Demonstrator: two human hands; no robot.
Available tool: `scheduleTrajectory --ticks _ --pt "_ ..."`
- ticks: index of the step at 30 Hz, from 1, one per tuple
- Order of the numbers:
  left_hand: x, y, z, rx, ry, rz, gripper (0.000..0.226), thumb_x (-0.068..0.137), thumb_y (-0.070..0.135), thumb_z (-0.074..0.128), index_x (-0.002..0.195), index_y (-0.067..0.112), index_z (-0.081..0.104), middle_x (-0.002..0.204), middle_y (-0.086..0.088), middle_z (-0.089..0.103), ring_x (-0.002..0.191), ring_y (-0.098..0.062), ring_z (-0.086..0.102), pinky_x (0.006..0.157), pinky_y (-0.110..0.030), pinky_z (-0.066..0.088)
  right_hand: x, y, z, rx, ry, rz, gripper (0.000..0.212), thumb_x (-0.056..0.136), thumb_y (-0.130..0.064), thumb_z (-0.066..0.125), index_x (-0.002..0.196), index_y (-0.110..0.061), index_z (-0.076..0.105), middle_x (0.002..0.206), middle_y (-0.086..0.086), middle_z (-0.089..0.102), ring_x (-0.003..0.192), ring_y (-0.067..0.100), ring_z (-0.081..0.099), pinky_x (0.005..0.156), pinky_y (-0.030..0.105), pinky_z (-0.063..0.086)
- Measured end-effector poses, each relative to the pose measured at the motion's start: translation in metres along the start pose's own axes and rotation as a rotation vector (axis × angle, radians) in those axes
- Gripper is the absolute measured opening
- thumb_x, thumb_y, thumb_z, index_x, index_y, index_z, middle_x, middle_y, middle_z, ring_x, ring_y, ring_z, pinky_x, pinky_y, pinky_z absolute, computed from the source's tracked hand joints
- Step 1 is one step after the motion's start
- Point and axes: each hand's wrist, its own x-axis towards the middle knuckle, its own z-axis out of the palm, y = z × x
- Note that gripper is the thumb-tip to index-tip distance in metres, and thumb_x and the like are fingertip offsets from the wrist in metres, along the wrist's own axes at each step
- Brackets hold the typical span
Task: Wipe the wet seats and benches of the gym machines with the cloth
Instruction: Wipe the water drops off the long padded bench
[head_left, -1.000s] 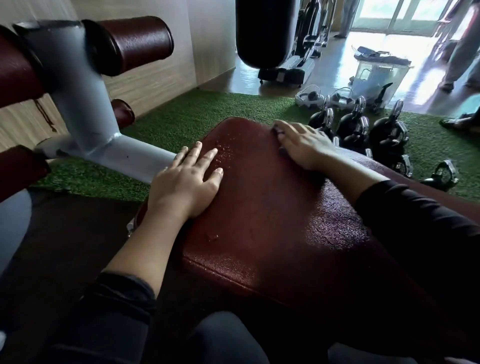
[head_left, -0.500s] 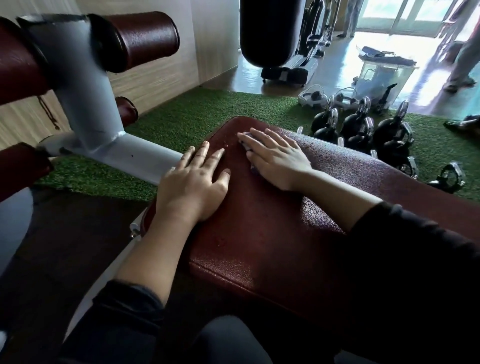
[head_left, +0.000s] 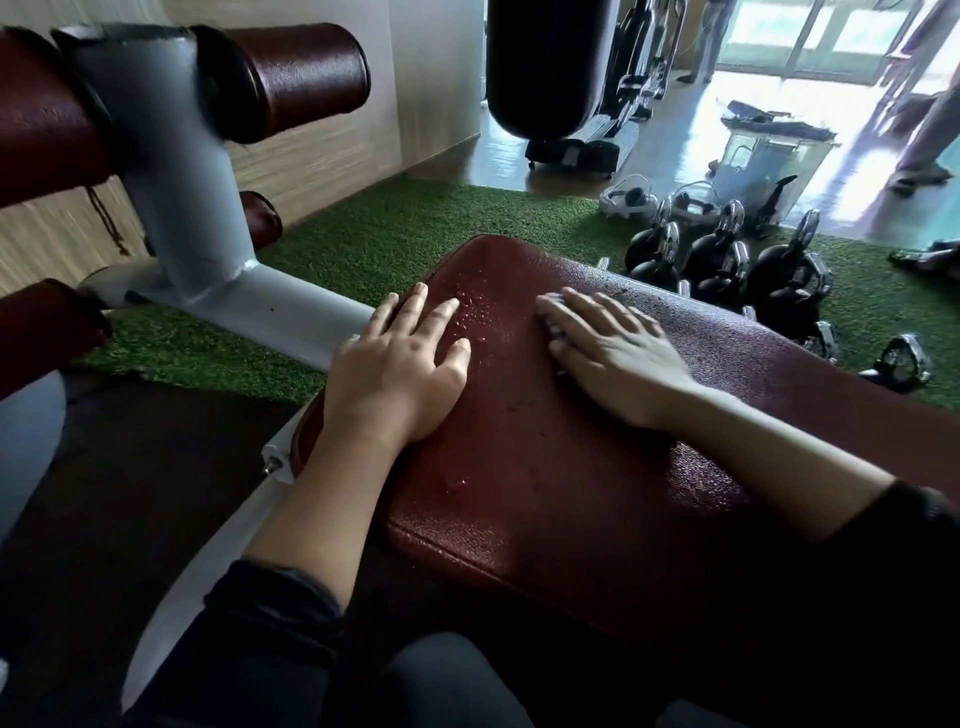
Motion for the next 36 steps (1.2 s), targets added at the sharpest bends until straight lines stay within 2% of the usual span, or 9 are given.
scheduleTrajectory --ticks 3,6,11,16,19,23,29,36 --pt "0.001 0.000 0.000 0.009 -0.002 -0.001 0.054 0.098 0.052 0.025 0.150 0.046 0.014 0.161 0.017 -0.002 0.148 -0.006 -0.002 0.116 -0.040 0.014 0.034 -0.025 0.005 0.049 0.033 -0.058 0.050 0.099 -0.049 0.021 0.147 -0.046 0.008 0.158 -0.014 0.008 0.146 0.013 0.005 0.119 0.038 0.006" --pt "0.002 -0.002 -0.001 0.005 -0.011 -0.002 0.053 0.098 0.053 0.025 0.150 0.046 0.015 0.160 0.018 -0.002 0.147 -0.005 -0.003 0.116 -0.039 0.014 0.068 -0.016 0.006 0.091 0.062 -0.080 0.048 0.099 -0.051 0.022 0.146 -0.048 0.013 0.157 -0.015 0.015 0.145 0.012 0.011 0.118 0.037 0.011" --pt "0.000 -0.002 -0.002 -0.011 -0.016 0.010 0.053 0.099 0.052 0.024 0.150 0.047 0.015 0.160 0.018 -0.001 0.147 -0.005 -0.003 0.116 -0.039 0.013 0.069 0.057 -0.005 0.081 0.014 0.175 0.045 0.100 -0.047 0.022 0.145 -0.043 0.021 0.153 -0.006 0.029 0.140 0.023 0.029 0.111 0.041 0.022" --pt "0.000 -0.001 -0.001 -0.013 -0.006 0.009 0.053 0.099 0.051 0.024 0.150 0.046 0.015 0.161 0.017 -0.001 0.147 -0.006 -0.002 0.116 -0.039 0.013 0.016 0.063 -0.003 0.031 0.000 0.205 0.052 0.099 -0.045 0.025 0.149 -0.038 0.013 0.157 -0.008 0.017 0.145 0.018 0.015 0.116 0.038 0.011" --pt "0.000 -0.001 -0.002 -0.014 -0.003 0.017 0.053 0.099 0.051 0.024 0.150 0.045 0.015 0.161 0.016 0.000 0.148 -0.007 -0.002 0.116 -0.039 0.014 0.002 0.037 -0.005 0.045 -0.024 0.109 0.057 0.098 -0.046 0.033 0.149 -0.039 0.009 0.159 -0.011 0.008 0.146 0.015 0.007 0.117 0.036 0.005" --pt "-0.002 -0.002 -0.001 -0.025 0.051 -0.011 0.057 0.098 0.050 0.027 0.153 0.038 0.015 0.162 0.010 0.002 0.148 -0.009 0.001 0.117 -0.039 0.013 0.032 0.004 -0.003 0.174 -0.002 0.008 0.063 0.095 -0.046 0.043 0.149 -0.038 0.012 0.159 -0.014 0.005 0.145 0.011 0.007 0.116 0.030 0.006" --pt "-0.006 -0.002 0.000 -0.016 0.086 -0.088 0.059 0.099 0.050 0.026 0.154 0.034 0.014 0.162 0.004 0.007 0.144 -0.021 0.021 0.111 -0.040 0.024 0.082 -0.007 0.005 0.155 0.131 -0.009 0.051 0.097 -0.049 0.031 0.147 -0.037 0.024 0.155 -0.016 0.021 0.144 0.009 0.016 0.114 0.032 0.010" --pt "-0.003 -0.001 0.000 0.002 0.087 -0.077 0.063 0.099 0.046 0.026 0.155 0.021 0.008 0.162 0.002 0.005 0.143 -0.023 0.022 0.109 -0.040 0.029 0.117 -0.009 0.001 0.127 0.112 0.021 0.047 0.099 -0.052 0.017 0.142 -0.038 0.032 0.152 -0.014 0.032 0.140 0.014 0.028 0.112 0.036 0.020"
